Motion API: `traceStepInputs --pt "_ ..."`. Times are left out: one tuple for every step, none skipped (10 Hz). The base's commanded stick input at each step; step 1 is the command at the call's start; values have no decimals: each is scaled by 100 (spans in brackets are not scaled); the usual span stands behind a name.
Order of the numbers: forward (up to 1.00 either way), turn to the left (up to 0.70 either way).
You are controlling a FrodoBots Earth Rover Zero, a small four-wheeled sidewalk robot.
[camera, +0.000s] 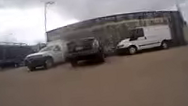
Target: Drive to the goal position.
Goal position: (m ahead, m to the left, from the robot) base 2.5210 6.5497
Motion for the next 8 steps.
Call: traceStepInputs --pt "0 45" --pt "0 45" --pt "100 27" --pt "100 27" --pt "100 27" --pt "100 27" --pt "100 27" --pt "100 27"
